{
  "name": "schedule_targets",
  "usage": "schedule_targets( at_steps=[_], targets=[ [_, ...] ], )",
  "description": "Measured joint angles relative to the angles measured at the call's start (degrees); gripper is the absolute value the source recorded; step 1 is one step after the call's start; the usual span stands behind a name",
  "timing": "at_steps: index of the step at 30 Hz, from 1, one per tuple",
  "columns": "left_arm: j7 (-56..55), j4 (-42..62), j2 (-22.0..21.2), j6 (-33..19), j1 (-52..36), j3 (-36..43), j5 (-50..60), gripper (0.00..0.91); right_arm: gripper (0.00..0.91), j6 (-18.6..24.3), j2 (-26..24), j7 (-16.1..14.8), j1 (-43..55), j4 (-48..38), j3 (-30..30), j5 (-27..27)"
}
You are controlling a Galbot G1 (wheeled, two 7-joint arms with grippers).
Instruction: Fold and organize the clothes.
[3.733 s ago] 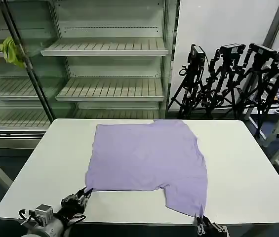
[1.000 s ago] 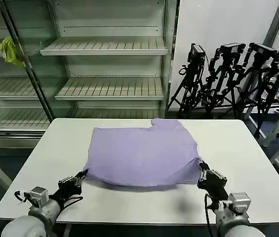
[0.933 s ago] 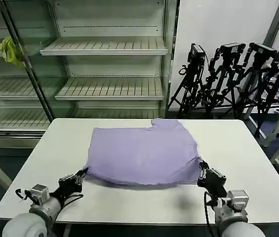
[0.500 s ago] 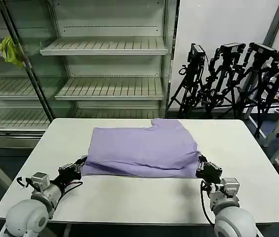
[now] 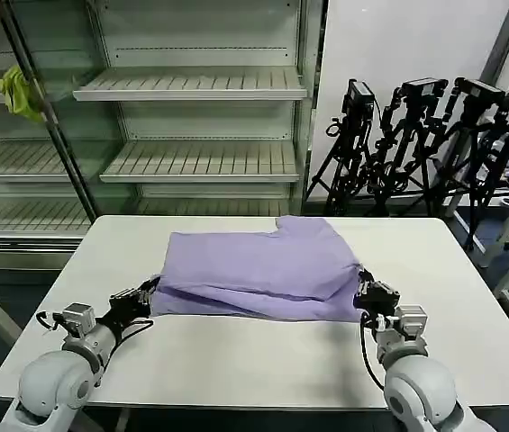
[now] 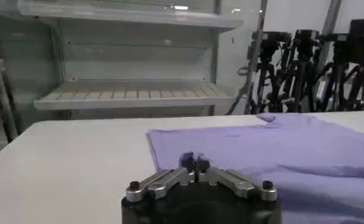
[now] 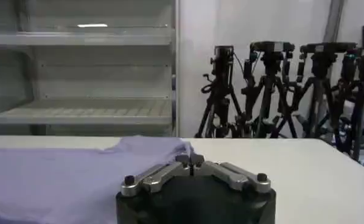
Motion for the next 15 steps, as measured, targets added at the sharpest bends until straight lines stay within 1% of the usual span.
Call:
schedule_targets(
  at_steps=[15],
  targets=[
    [0.21,1.70,-0.41,-0.12,-1.24,0.73,0.95,0.010,0.000,-0.02,0.02,-0.42,4.01,-2.38,-1.37,-0.20]
  ],
)
